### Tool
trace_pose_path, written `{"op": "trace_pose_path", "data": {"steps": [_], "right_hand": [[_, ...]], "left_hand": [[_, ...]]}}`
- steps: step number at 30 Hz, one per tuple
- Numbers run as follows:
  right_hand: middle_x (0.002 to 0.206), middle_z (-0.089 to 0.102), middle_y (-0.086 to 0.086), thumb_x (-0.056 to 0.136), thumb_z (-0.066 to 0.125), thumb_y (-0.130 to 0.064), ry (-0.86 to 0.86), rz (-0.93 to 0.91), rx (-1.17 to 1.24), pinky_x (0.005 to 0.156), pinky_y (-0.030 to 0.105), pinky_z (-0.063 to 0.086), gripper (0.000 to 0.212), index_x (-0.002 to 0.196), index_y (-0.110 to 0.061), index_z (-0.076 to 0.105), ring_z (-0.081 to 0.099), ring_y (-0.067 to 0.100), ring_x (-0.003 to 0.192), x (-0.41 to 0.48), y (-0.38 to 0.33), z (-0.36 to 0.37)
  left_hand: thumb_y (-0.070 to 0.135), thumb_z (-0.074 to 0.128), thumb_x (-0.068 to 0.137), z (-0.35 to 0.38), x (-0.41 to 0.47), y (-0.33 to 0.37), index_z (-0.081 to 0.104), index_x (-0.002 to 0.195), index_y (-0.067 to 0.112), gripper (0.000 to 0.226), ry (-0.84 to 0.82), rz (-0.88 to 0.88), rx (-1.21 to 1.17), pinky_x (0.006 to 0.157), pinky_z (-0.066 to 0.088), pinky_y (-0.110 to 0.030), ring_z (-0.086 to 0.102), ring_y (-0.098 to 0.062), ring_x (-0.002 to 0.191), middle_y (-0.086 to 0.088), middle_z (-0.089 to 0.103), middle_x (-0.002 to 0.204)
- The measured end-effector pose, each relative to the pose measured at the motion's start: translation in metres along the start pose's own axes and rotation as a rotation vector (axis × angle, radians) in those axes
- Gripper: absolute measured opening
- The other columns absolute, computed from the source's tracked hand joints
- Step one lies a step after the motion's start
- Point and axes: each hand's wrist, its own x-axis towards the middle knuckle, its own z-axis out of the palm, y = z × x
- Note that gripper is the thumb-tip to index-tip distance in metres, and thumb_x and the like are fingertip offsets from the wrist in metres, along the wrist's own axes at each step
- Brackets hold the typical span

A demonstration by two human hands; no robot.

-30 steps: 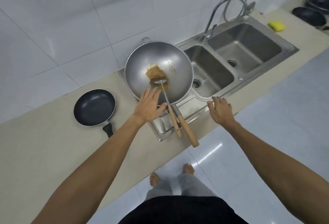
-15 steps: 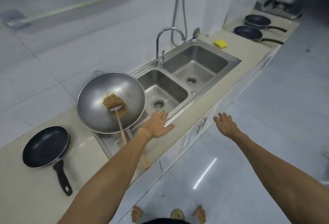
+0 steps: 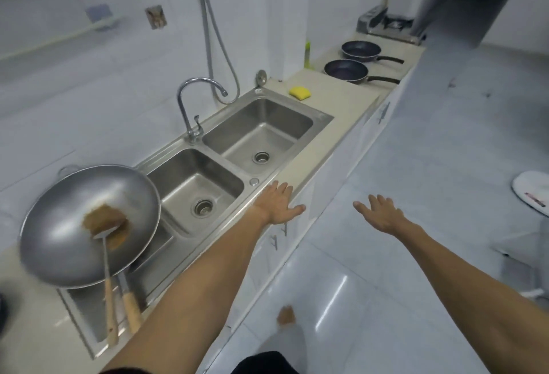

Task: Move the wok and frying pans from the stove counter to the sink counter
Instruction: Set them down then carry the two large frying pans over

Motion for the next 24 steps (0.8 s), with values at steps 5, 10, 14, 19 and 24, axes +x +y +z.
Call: {"op": "trace_pose_path", "data": {"steps": [5,10,14,19,24], "right_hand": [[0.175,0.004,0.013,0.104,0.020,-0.068,0.005,0.021,-0.004,0.126,0.058,0.006,0.084,0.166,-0.012,0.013,0.000,0.035,0.160,0.055,0.034,-0.035],[0.175,0.004,0.013,0.105,0.022,-0.066,-0.015,0.060,0.023,0.125,0.057,0.007,0.082,0.166,-0.013,0.013,0.000,0.035,0.160,0.126,0.064,-0.078],[0.175,0.007,0.014,0.105,0.026,-0.065,-0.017,0.080,0.040,0.126,0.056,0.009,0.083,0.165,-0.010,0.015,0.003,0.035,0.160,0.189,0.082,-0.118],[0.175,0.008,0.016,0.106,0.029,-0.063,0.003,0.077,0.046,0.126,0.055,0.013,0.083,0.164,-0.006,0.015,0.006,0.036,0.160,0.265,0.094,-0.172],[0.174,0.010,0.016,0.105,0.028,-0.065,-0.015,0.096,0.046,0.126,0.056,0.014,0.083,0.165,-0.009,0.016,0.007,0.038,0.159,0.327,0.115,-0.209]], "left_hand": [[0.060,0.026,0.102,-0.016,0.082,0.024,0.021,0.159,0.005,0.079,-0.005,0.029,-0.007,0.124,0.008,-0.047,0.009,-0.037,0.154,-0.016,0.019,0.168],[0.060,0.027,0.102,-0.038,0.170,0.033,0.024,0.158,0.004,0.079,0.010,0.060,0.005,0.123,0.011,-0.047,0.014,-0.036,0.153,-0.016,0.024,0.166],[0.061,0.025,0.102,-0.061,0.241,0.039,0.022,0.158,0.004,0.080,-0.028,0.049,0.000,0.123,0.010,-0.047,0.012,-0.036,0.153,-0.016,0.020,0.167],[0.062,0.023,0.102,-0.096,0.331,0.050,0.018,0.159,0.004,0.082,-0.030,0.070,-0.010,0.124,0.008,-0.046,0.009,-0.035,0.154,-0.016,0.017,0.168],[0.065,0.025,0.101,-0.118,0.410,0.066,0.016,0.160,0.004,0.085,-0.056,0.087,-0.011,0.124,0.009,-0.045,0.010,-0.035,0.155,-0.017,0.015,0.168]]}}
